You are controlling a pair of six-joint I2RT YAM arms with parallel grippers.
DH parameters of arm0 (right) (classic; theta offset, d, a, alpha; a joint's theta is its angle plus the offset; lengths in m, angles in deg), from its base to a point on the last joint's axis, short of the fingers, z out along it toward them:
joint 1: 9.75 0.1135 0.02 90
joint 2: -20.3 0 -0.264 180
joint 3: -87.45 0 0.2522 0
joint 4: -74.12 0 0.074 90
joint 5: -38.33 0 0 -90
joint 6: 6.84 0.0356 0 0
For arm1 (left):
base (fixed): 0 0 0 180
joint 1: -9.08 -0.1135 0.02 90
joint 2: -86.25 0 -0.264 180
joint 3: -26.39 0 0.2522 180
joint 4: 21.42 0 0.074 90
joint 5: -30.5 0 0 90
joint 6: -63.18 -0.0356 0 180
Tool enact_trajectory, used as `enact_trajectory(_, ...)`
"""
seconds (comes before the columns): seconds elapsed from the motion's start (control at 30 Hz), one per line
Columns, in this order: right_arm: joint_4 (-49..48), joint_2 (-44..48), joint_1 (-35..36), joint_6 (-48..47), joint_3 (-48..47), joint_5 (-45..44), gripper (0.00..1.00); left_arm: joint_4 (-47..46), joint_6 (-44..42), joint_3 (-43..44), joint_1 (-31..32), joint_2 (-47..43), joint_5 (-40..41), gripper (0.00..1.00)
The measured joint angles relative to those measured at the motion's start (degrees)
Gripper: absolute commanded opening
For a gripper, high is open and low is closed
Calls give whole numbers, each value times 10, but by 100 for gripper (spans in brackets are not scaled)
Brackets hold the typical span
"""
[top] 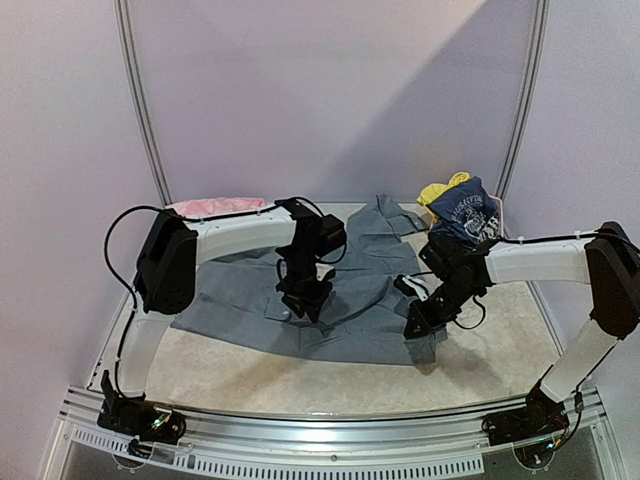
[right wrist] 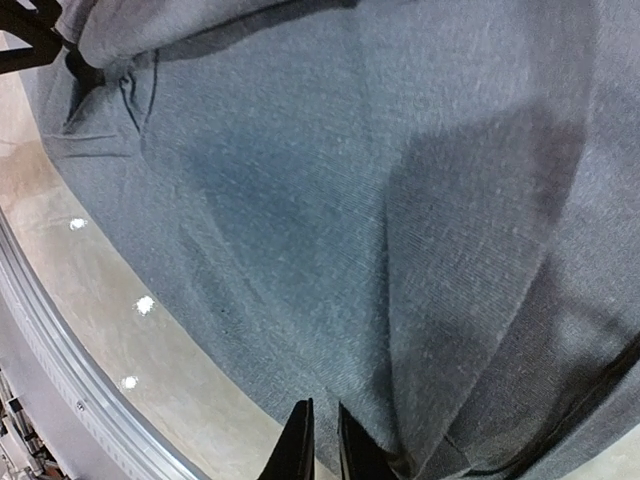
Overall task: Fold and stack the mixed laundry pile
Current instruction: Adjust the 1/3-folded shirt at the center of the board.
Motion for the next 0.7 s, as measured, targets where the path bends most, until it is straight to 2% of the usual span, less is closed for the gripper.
enact_trajectory(0.4,-10,-13,0,0,19,0,8,3,-3,3,6,27,50,32)
enact_trajectory(0.7,-14,-19,0,0,26,0,8,-9,-3,5,6,28,59,40)
